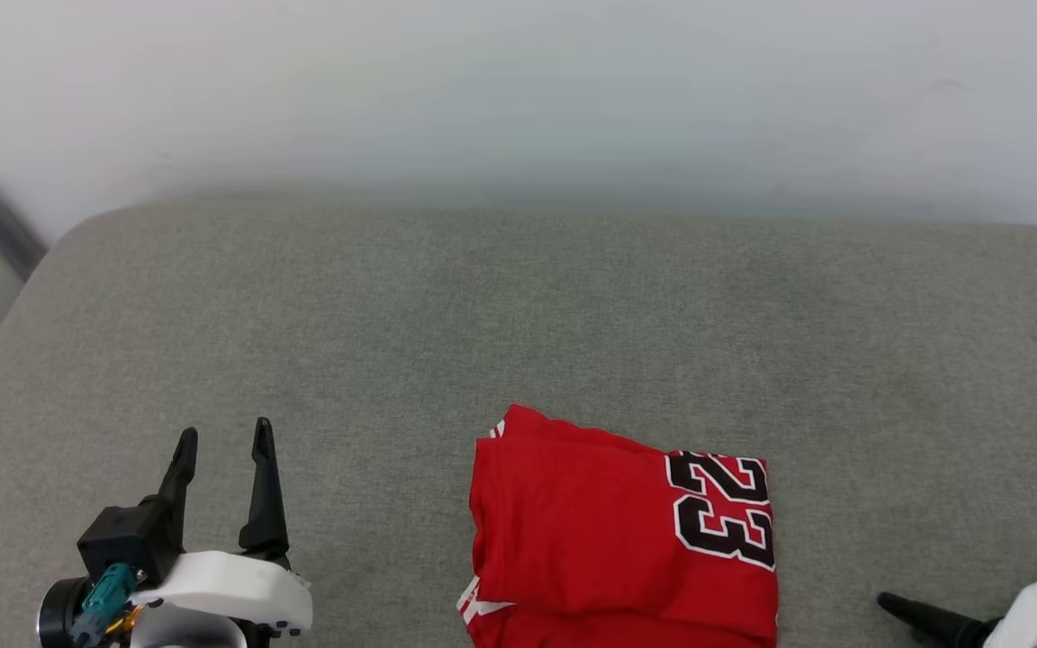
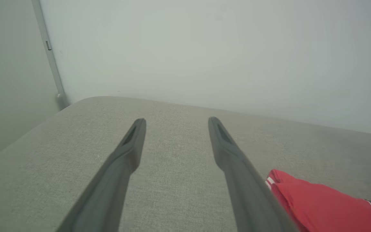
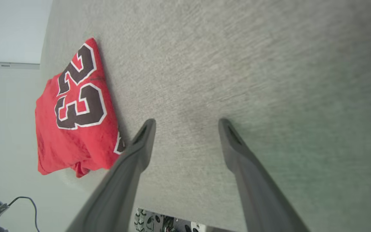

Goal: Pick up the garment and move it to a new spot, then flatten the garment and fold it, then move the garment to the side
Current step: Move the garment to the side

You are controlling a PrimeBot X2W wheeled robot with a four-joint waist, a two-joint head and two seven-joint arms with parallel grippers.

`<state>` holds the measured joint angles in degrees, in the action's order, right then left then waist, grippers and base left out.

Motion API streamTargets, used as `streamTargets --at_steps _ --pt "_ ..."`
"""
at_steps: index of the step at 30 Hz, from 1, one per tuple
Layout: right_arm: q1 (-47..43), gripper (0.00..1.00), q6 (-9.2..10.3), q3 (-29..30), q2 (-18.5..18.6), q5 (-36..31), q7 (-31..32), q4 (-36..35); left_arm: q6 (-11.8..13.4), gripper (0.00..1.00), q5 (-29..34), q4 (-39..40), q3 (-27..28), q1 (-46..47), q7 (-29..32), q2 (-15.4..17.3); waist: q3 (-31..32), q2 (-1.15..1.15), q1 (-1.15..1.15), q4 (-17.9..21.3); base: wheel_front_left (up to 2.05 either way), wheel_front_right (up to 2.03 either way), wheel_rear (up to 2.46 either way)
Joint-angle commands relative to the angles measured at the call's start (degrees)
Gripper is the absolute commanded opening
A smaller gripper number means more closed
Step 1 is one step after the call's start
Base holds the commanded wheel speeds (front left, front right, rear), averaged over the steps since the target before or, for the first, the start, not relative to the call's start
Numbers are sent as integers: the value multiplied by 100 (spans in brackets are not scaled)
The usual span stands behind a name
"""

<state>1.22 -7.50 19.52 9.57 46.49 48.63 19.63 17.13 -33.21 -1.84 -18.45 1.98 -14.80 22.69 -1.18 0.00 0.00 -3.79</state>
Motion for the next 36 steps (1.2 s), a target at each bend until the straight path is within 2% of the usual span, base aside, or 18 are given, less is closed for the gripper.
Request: streamTargets --at_steps 1,3,6,13,14,16,21,27,32,36 --pt "161 100 1 39 -104 123 127 25 -27 100 33 0 6 93 -20 -48 -115 0 0 -104 0 0 0" --pt "325 100 1 158 -367 400 440 248 -54 100 73 -3 11 153 -30 -92 -216 0 0 -178 0 0 0" --pt "648 100 3 249 -573 777 730 630 -145 100 140 -40 -58 272 -34 -147 -376 0 0 -321 0 0 0" --pt "1288 100 6 -44 -691 1260 951 1375 -336 100 216 -174 -194 544 -42 -247 -630 0 0 -538 0 0 0" --pt "1321 58 5 -145 -707 1277 967 1453 -348 100 222 -197 -191 570 -42 -257 -647 0 0 -559 0 0 0" --pt "1358 0 6 -307 -723 1321 959 1541 -376 100 244 -238 -181 609 -45 -271 -651 0 0 -581 0 0 0" --pt "1390 0 2 -674 -685 1225 699 1236 -394 100 289 -288 -152 561 -47 -271 -562 0 0 -505 0 0 0" --pt "1253 0 2 -1517 -152 426 124 566 -425 100 325 -276 -146 461 -48 -236 -347 0 0 -150 0 0 0" --pt "1267 0 2 -2154 404 -450 -342 281 -486 100 360 -234 -221 433 -35 -195 -274 0 0 390 0 0 0" --pt "1450 0 2 -2368 659 -963 -594 329 -485 100 394 -169 -261 417 -20 -156 -339 0 0 976 0 0 0"
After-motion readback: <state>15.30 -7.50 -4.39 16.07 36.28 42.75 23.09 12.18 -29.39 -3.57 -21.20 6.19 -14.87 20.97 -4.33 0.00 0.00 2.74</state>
